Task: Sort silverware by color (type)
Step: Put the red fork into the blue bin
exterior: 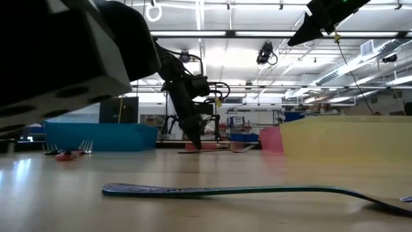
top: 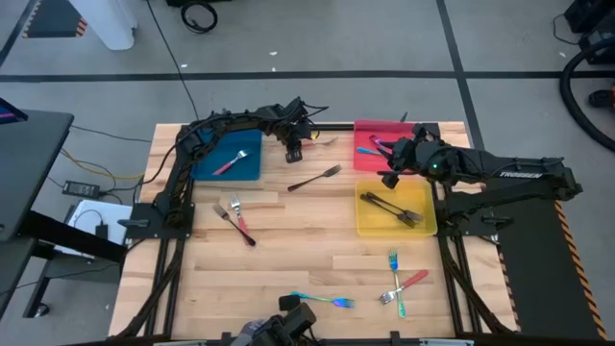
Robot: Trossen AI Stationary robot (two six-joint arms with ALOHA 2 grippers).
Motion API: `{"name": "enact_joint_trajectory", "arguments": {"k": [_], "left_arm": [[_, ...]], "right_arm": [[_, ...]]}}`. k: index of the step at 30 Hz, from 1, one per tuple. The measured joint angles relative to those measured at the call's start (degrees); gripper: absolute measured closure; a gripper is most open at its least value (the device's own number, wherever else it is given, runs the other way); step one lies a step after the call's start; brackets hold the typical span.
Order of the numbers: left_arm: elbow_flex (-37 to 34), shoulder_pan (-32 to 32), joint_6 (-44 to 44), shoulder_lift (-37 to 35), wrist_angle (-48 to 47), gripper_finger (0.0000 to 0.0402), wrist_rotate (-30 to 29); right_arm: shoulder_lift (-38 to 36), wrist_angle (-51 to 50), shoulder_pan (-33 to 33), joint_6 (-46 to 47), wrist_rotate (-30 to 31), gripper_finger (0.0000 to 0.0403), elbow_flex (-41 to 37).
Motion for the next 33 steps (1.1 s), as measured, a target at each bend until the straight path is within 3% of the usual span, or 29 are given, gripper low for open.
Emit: {"name": "enact_joint_trajectory", "arguments": {"k": [6, 13, 19, 33], "left_arm": [[-0.04, 0.00, 0.97, -1.39, -2.96, 0.0380, -0.24], [-0.06, 0.22, 2.40, -8.46, -8.28, 0.0380, -0.30], [-0.05, 1.70, 2.43, -18.25, -18.95, 0.0380, -0.92], [-2.09, 11.68, -8.45, -39.40, -40.07, 0.0376, -1.11]], "right_arm": [[0.00, 0.00, 0.00, -0.01, -0.02, 0.0320, 0.00], [0.06, -0.09, 0.00, -0.02, -0.02, 0.0320, 0.00], [0.80, -1.02, 0.00, -0.07, -0.08, 0.0320, 0.00], [5.45, -4.63, 0.01, 4.54, -0.13, 0.0320, 0.00]]}}
